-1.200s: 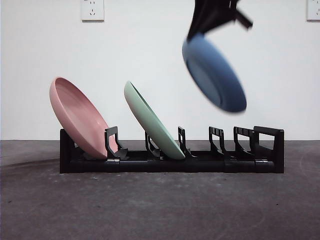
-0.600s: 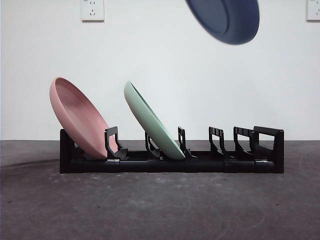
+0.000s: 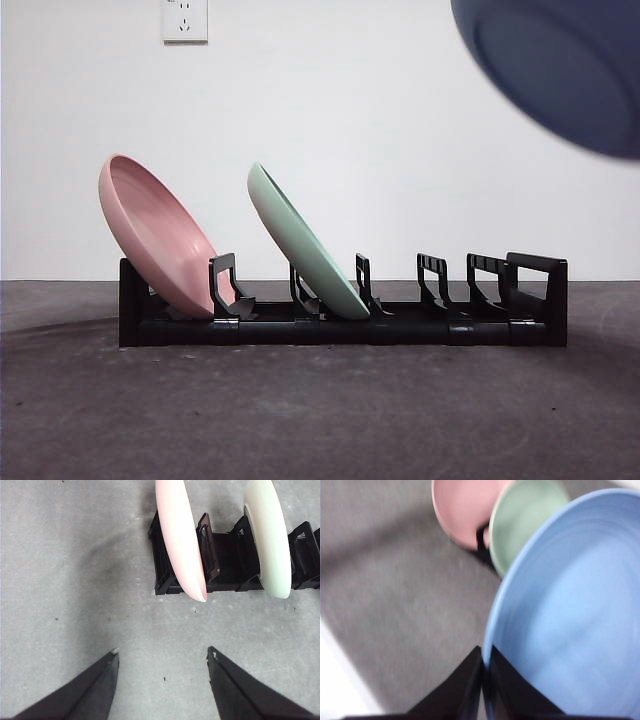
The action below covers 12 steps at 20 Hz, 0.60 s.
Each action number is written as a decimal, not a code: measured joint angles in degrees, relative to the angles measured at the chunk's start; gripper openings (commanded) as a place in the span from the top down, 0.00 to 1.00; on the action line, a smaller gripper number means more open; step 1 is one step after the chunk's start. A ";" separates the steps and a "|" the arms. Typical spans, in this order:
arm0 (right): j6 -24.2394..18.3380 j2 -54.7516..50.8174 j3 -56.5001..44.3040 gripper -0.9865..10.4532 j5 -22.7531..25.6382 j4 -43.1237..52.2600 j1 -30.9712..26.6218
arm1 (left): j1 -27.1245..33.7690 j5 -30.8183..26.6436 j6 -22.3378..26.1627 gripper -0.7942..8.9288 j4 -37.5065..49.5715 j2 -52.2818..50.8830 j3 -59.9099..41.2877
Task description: Place the plate
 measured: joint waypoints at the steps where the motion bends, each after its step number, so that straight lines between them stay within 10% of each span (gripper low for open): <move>1: 0.57 -0.02 -2.82 0.91 0.90 0.11 1.46 | 0.00 0.00 0.00 0.63 0.00 0.00 0.00; 12: 2.12 21.44 -10.10 0.91 6.86 15.21 18.05 | 0.00 0.00 0.02 0.63 0.00 0.00 0.00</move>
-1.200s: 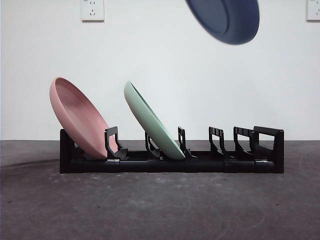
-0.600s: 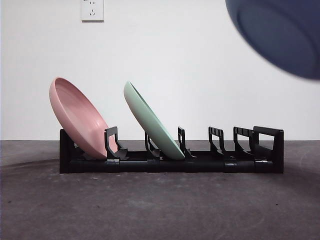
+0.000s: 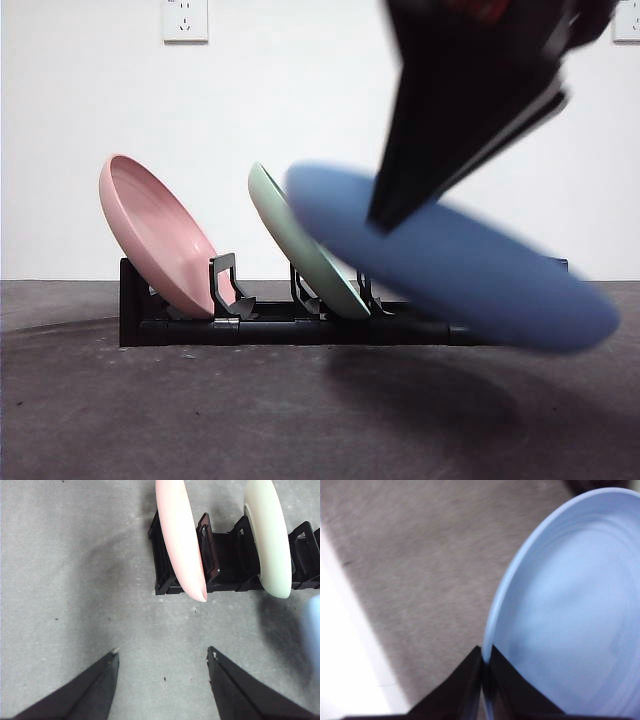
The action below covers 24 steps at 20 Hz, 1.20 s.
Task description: Place the plate
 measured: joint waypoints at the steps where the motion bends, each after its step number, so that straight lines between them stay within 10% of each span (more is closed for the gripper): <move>1: 0.17 2.01 0.00 0.91 0.00 0.68 1.29 | 0.00 0.00 0.00 0.63 0.00 0.00 0.00; 24: -14.40 22.95 3.06 0.88 4.59 9.09 5.68 | 0.00 0.00 1.18 0.63 0.00 0.00 0.00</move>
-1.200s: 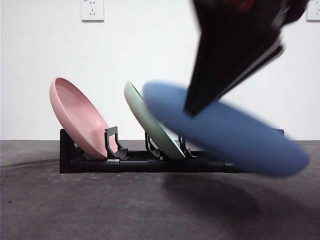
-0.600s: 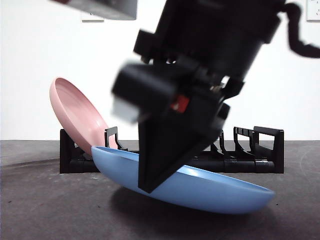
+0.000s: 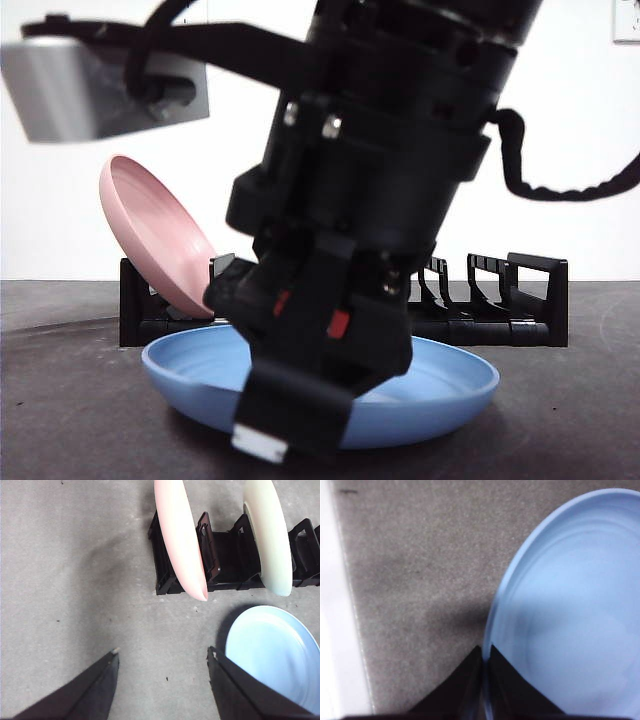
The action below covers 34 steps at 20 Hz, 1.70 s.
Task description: Place the plate
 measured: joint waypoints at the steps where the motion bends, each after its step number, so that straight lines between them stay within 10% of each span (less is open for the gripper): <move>1: -0.26 0.17 0.00 0.83 0.00 0.09 0.00 | 0.00 0.00 0.13 0.63 0.00 0.00 0.00; 14: 2.12 -8.22 15.23 0.67 -0.20 -10.80 -1.18 | -0.11 0.00 0.28 0.63 0.26 -0.11 0.00; 27: 2.40 -23.56 15.26 0.67 -27.93 -11.78 -50.82 | -3.61 0.00 -5.42 0.63 8.24 2.99 1.25; 34: 4.11 -23.56 15.26 0.67 -28.33 -13.79 -56.46 | -10.27 -8.11 -5.97 0.63 3.91 22.91 15.30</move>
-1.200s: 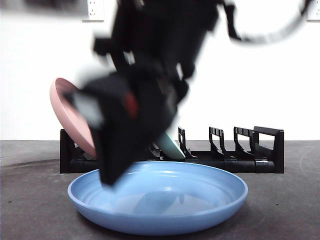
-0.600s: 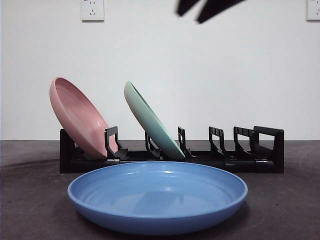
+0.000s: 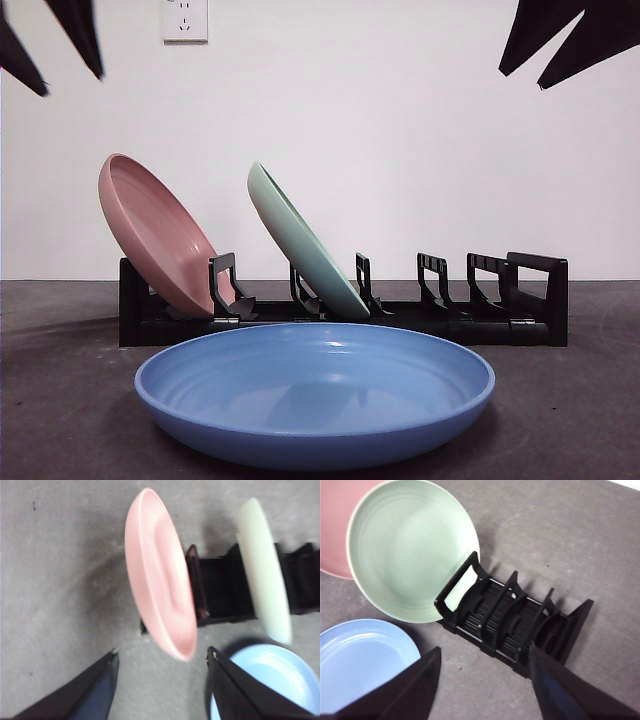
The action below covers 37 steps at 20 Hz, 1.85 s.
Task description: Place the plate
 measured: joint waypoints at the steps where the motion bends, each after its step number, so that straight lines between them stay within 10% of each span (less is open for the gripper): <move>1: 0.04 0.00 0.00 0.67 0.00 -0.07 0.00 | -0.81 -1.53 0.00 0.63 -0.85 2.62 2.21; 8: 0.20 0.00 0.00 0.67 0.02 -0.11 0.00 | -5.18 -13.11 0.24 0.63 -3.45 16.06 12.48; 37: 0.20 0.00 0.00 0.67 0.04 -1.64 -0.02 | -5.05 -20.92 0.66 0.90 -8.55 20.72 20.96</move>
